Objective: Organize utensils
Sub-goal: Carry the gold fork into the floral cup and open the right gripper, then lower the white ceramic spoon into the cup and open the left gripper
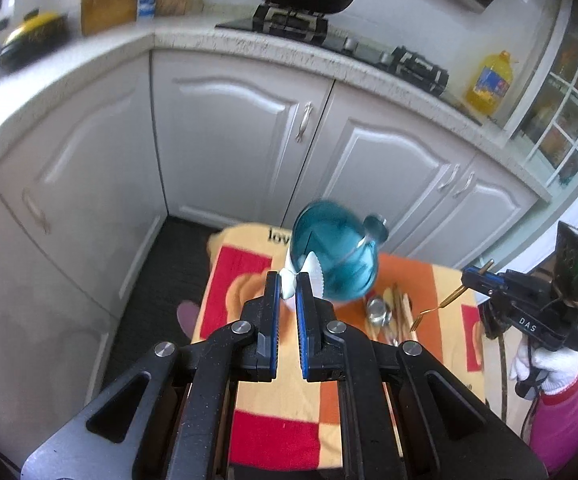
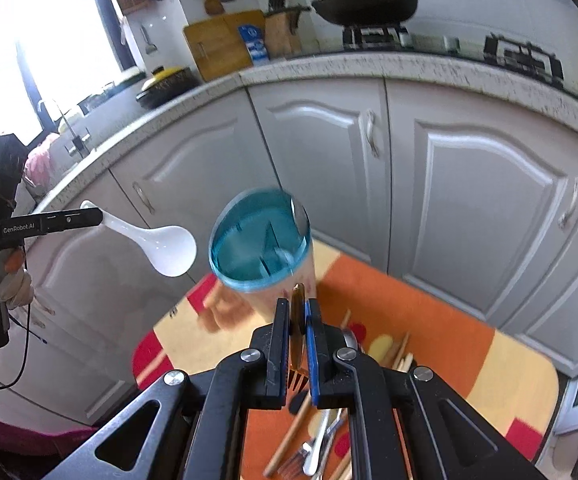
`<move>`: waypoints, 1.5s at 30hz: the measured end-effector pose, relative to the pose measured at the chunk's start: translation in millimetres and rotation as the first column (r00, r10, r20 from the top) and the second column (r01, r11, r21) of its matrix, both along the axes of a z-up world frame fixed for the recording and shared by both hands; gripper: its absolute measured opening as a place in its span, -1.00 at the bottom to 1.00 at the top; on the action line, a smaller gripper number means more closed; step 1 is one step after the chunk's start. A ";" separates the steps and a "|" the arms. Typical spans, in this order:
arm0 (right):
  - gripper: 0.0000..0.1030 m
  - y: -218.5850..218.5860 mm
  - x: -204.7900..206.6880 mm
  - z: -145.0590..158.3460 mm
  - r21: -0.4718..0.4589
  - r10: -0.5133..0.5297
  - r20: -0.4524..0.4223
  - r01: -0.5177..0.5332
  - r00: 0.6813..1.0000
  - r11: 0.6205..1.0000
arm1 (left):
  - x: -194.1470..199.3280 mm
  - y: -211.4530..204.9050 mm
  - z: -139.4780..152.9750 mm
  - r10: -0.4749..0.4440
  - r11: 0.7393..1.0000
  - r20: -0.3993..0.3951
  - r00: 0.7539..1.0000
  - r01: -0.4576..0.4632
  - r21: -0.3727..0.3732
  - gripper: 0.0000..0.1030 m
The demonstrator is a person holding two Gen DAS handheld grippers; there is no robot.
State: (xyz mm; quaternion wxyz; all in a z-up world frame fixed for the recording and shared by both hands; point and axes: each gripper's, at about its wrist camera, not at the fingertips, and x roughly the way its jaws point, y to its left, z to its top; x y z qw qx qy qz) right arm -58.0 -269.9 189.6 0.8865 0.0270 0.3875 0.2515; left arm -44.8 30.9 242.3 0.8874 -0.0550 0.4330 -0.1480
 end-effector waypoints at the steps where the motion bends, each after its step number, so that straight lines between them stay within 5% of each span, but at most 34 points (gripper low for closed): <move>1: -0.87 1.7 3.0 5.2 0.002 0.002 0.010 -0.002 1.000 1.000 | 4.3 -5.0 1.6 -0.006 1.000 0.009 1.000 0.006 0.007 -0.88; 11: -0.87 31.0 38.8 46.5 -0.006 0.016 0.096 -0.016 0.995 1.000 | 48.8 -38.4 -17.4 -0.026 0.994 -0.014 1.000 0.027 0.105 -0.88; 24: -0.87 84.2 94.5 26.1 -0.089 0.049 0.088 -0.041 0.995 0.995 | 78.7 -70.8 -50.8 -0.073 0.966 -0.074 0.995 0.089 0.244 -0.88; 41: -0.87 106.3 133.3 -38.1 -0.122 0.054 -0.082 -0.064 0.995 0.990 | 90.3 -73.4 -84.5 -0.014 0.981 -0.115 0.993 0.036 0.190 -0.88; 45: -0.65 89.7 136.6 -31.7 -0.047 0.017 -0.078 -0.021 0.997 0.999 | 92.3 -70.2 -89.3 -0.003 0.985 -0.131 0.991 0.026 0.172 -0.78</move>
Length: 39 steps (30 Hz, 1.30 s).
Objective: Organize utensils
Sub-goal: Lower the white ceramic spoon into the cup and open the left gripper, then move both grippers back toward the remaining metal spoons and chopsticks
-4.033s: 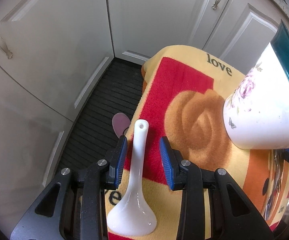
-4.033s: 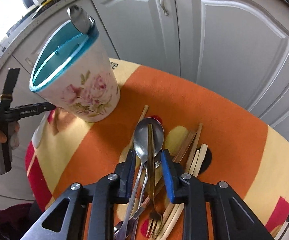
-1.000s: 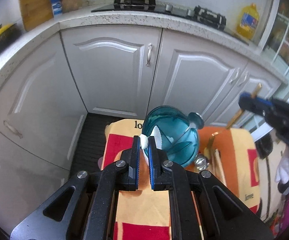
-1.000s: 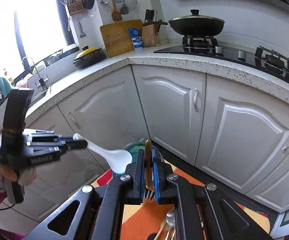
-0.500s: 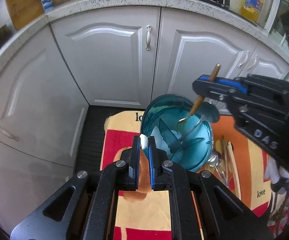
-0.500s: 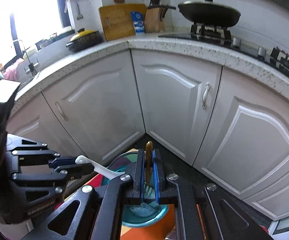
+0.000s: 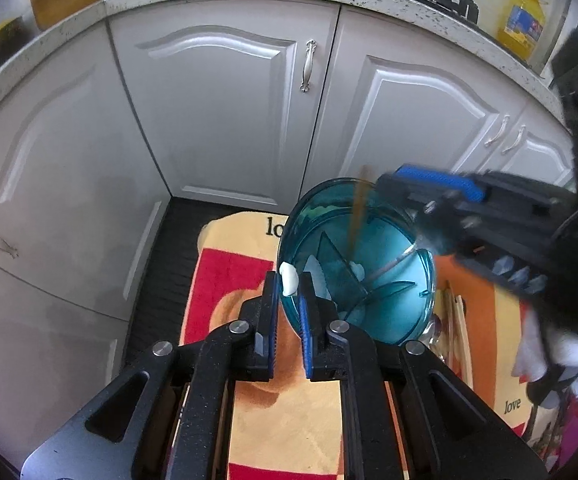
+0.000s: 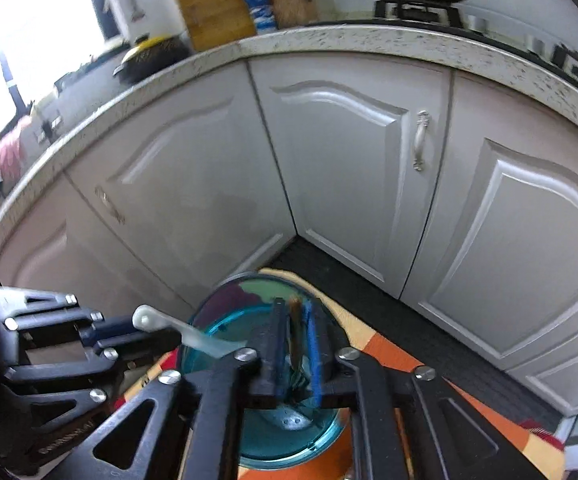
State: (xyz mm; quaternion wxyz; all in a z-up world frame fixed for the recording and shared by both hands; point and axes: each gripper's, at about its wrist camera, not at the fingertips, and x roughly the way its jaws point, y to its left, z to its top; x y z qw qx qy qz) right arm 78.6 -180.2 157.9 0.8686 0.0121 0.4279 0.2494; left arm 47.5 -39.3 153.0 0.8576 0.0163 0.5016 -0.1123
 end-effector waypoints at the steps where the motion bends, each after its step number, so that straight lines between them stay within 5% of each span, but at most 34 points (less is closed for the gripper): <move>1: -0.64 -4.3 -1.0 4.1 0.018 -0.005 0.007 0.004 1.000 1.000 | 0.3 0.6 -1.2 0.005 1.000 -0.002 1.000 -0.005 0.002 -0.68; 9: -0.53 -21.3 -14.4 18.4 0.039 -0.038 0.024 0.037 0.999 0.999 | -3.4 7.8 -0.1 0.035 0.998 -0.011 0.999 -0.036 -0.042 -0.15; 39: -0.27 -50.3 -101.3 32.5 0.014 -0.097 0.054 0.097 0.994 0.995 | -65.2 -13.1 49.0 0.027 1.000 0.172 0.985 -0.026 -0.005 0.10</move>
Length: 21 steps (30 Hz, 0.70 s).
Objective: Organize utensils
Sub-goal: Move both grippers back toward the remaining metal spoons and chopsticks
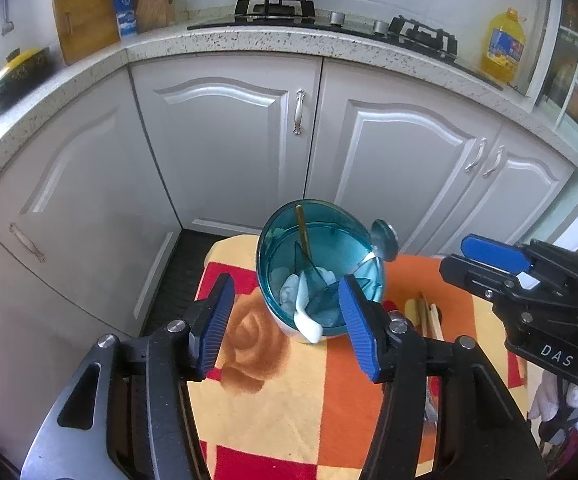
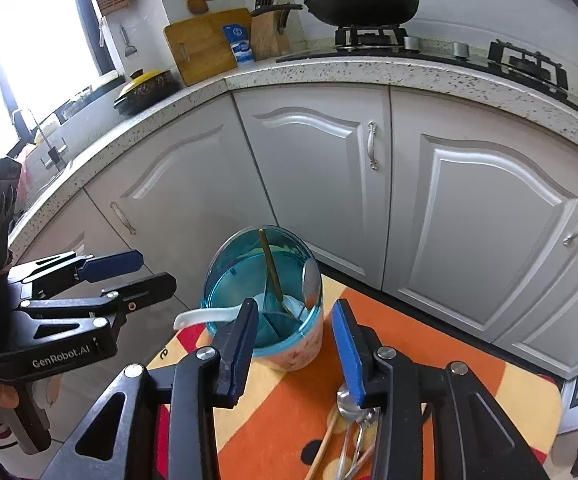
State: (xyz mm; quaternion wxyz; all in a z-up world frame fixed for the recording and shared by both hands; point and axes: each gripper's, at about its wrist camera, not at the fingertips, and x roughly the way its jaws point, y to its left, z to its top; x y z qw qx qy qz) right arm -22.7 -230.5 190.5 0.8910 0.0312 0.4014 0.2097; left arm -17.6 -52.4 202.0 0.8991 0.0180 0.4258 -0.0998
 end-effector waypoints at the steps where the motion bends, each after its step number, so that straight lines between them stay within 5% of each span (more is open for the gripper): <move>1: -0.27 -1.9 -2.7 0.9 0.003 -0.003 0.002 0.003 1.000 1.000 | -2.4 -1.1 1.8 -0.003 1.000 0.006 1.000 0.003 0.000 0.11; 21: -0.20 -49.6 -56.1 -3.0 -0.004 -0.097 -0.003 0.097 0.995 0.995 | -39.5 -39.9 13.5 -0.103 0.993 0.009 0.995 0.104 -0.051 0.17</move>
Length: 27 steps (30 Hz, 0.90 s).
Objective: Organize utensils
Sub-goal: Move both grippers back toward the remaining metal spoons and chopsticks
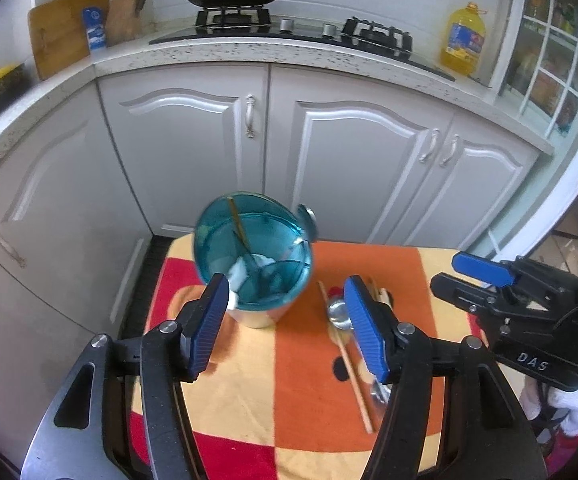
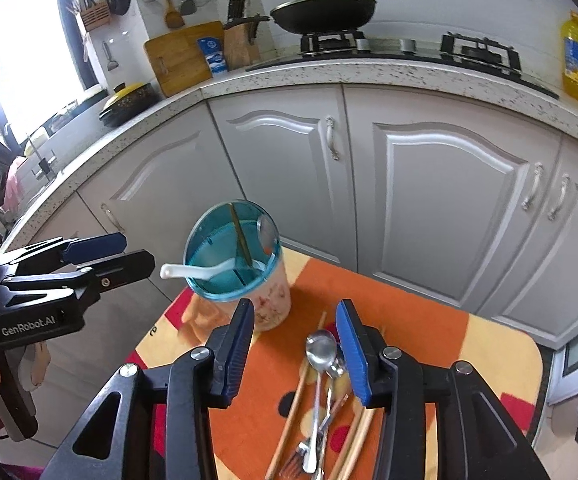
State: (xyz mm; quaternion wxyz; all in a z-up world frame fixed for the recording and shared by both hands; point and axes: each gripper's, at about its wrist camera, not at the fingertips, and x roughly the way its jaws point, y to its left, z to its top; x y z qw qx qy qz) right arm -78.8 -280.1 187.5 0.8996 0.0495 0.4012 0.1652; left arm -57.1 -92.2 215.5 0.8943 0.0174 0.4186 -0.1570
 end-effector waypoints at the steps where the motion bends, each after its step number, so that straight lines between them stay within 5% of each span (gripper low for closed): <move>1: -0.20 -2.5 -1.7 -0.8 -0.003 -0.004 -0.002 0.004 1.000 1.000 | -1.4 -2.1 0.0 -0.009 1.000 -0.007 1.000 0.009 -0.012 0.17; 12: -0.07 -41.4 -24.3 -46.6 -0.005 -0.071 -0.107 0.071 0.992 0.997 | -15.6 -17.3 -28.2 -0.102 0.986 -0.138 0.985 0.081 -0.148 0.17; 27: -0.20 -61.5 -4.7 -140.5 0.033 -0.074 -0.283 0.086 0.956 0.996 | -23.8 -42.1 -134.7 -0.080 0.994 -0.272 0.959 0.055 -0.099 0.17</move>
